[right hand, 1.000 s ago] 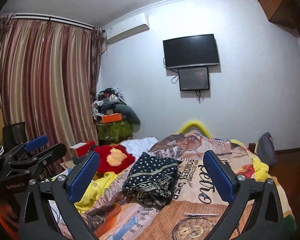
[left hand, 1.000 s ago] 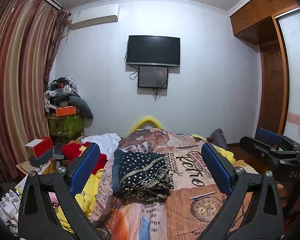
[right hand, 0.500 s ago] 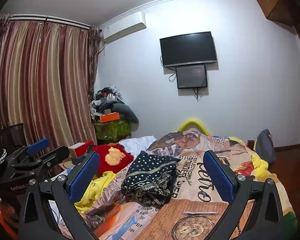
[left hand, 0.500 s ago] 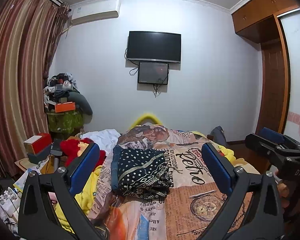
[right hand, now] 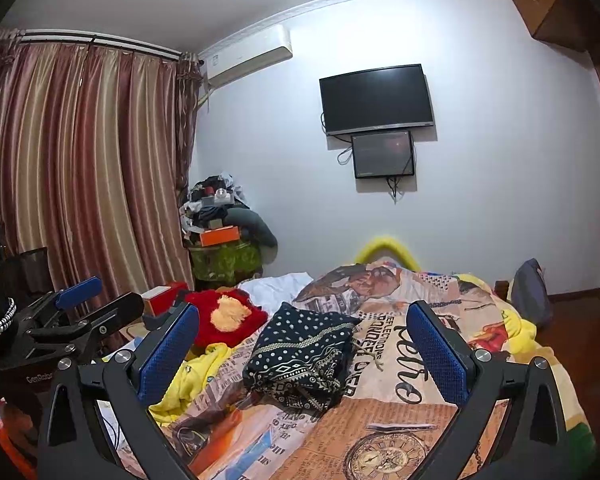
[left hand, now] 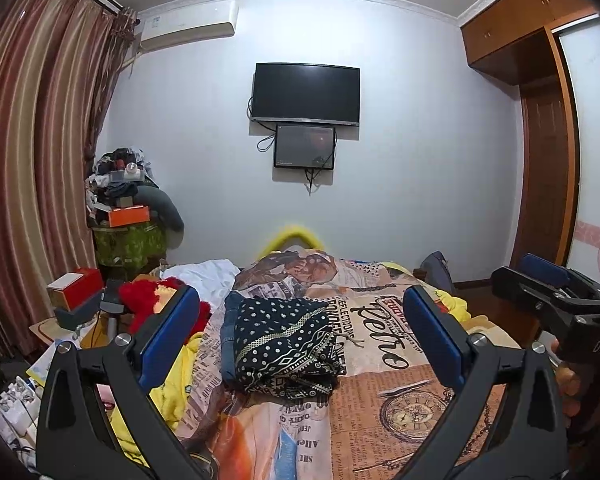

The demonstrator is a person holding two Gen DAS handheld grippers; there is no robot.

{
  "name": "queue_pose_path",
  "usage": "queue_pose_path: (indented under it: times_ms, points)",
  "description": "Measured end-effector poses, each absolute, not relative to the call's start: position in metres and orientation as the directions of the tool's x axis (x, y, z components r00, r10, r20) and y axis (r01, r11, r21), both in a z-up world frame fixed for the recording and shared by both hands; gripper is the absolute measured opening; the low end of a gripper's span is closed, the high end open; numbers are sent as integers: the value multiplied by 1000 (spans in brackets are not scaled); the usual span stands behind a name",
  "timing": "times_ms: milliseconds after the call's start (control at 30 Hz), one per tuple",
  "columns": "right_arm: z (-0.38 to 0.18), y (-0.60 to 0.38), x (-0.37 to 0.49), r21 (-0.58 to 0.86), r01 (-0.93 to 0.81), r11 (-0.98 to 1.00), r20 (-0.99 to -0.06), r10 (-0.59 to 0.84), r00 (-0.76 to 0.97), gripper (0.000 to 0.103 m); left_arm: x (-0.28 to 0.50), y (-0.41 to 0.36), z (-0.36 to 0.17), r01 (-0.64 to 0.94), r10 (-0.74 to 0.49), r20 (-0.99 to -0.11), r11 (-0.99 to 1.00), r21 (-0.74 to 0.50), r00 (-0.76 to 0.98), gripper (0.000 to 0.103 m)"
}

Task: Fold large clothes

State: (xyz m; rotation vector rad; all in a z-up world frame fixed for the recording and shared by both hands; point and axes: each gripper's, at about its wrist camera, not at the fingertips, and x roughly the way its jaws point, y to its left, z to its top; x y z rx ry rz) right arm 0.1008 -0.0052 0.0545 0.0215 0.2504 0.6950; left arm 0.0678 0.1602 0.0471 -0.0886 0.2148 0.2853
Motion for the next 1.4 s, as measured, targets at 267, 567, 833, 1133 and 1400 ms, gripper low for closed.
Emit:
queue_pose_path:
  times_ms: [267,567,833,1133,1400]
  points:
    - [54,-5,99,103,-633,767,-221,638,738,103,69,159,47,-282,263,-229,958,-52,937,103]
    - [54,-4,100,105,-631,769,-227,636,737,103,69,161,47,-275,256,-227,960,-55,940,103]
    - [53,-4,100,102,-626,773,-229,631,741,103,70,158,47,-255,237,-234,966,-49,943,103]
    - [53,-2,99,97,-621,778,-225,625,748,103,70,152,47,-229,211,-234,972,-55,949,103]
    - [52,-3,100,97,-617,781,-226,621,750,103,69,149,46,-227,209,-237,973,-50,949,103]
